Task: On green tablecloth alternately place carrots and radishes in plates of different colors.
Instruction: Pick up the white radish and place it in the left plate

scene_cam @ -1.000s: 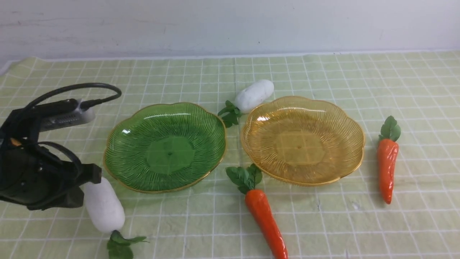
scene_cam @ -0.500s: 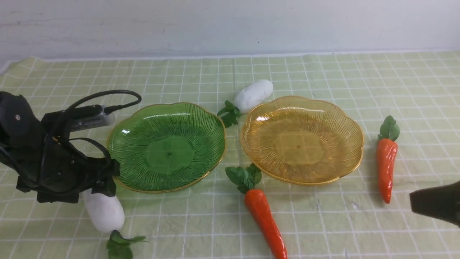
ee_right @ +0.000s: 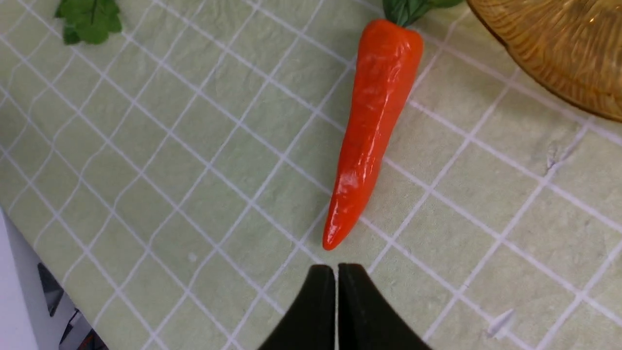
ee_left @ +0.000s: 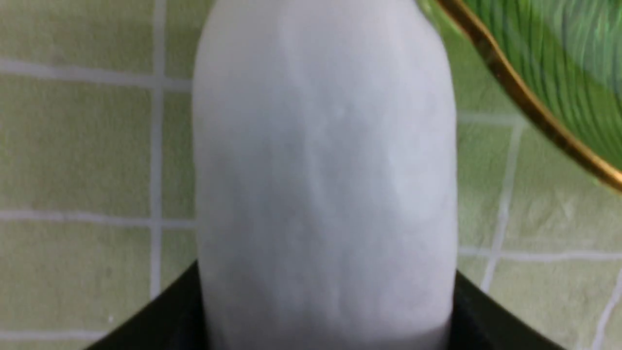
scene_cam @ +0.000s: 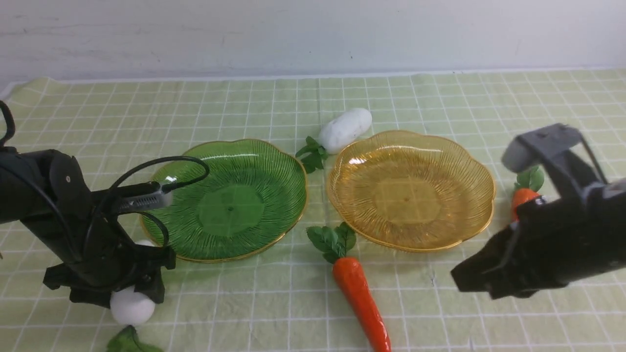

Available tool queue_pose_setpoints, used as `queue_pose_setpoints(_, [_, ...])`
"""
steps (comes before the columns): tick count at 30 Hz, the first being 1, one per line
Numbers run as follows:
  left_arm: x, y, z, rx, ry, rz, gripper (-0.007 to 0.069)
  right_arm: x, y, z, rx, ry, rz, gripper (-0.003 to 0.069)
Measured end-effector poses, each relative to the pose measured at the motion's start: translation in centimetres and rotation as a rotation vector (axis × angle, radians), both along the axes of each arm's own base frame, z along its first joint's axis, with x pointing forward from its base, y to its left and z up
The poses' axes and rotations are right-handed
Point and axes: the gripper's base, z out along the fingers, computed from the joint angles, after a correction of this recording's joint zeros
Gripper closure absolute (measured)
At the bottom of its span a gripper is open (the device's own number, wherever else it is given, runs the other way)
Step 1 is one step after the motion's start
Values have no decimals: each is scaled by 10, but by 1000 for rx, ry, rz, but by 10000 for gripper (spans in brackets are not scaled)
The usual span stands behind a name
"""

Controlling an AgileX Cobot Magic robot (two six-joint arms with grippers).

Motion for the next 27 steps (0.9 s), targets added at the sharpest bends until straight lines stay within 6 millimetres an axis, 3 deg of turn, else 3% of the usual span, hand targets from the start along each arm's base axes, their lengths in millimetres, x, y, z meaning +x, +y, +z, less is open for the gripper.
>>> queue_pose_setpoints(2, [-3, 0, 7, -3, 16, -9, 176, 6, 11, -7, -30, 16, -4, 636])
queue_pose_setpoints(5, [-9, -1, 40, -12, -28, -34, 176, 16, 30, -25, -93, 40, -12, 555])
queue_pose_setpoints(10, [-5, -15, 106, -50, -275, -180, 176, 28, 59, -66, -157, 60, 8, 337])
queue_pose_setpoints(11, [-5, -16, 107, -53, -280, -188, 176, 29, 61, -70, -162, 60, 9, 328])
queue_pose_setpoints(12, [3, -26, 125, -70, -379, -255, 176, 34, 69, -83, -174, 55, 9, 242])
queue_pose_setpoints(15, [23, -40, 133, -76, -490, -326, 176, 44, 79, -108, -195, 52, -2, 125])
queue_pose_setpoints(17, [40, -46, 124, -68, -510, -345, 176, 48, 83, -119, -203, 69, -8, 94])
queue_pose_setpoints(18, [42, -46, 123, -66, -517, -346, 176, 49, 84, -120, -204, 71, -8, 92])
queue_pose_setpoints(21, [69, -49, 92, -49, -476, -352, 176, 56, 92, -124, -194, 87, -12, 99])
queue_pose_setpoints(23, [76, -49, 82, -40, -459, -356, 176, 58, 94, -122, -183, 85, -15, 130])
queue_pose_setpoints(25, [86, -49, 67, -23, -431, -367, 176, 60, 96, -118, -176, 88, -11, 216])
queue_pose_setpoints(27, [92, -49, 58, -13, -410, -375, 176, 59, 97, -117, -177, 110, -9, 374])
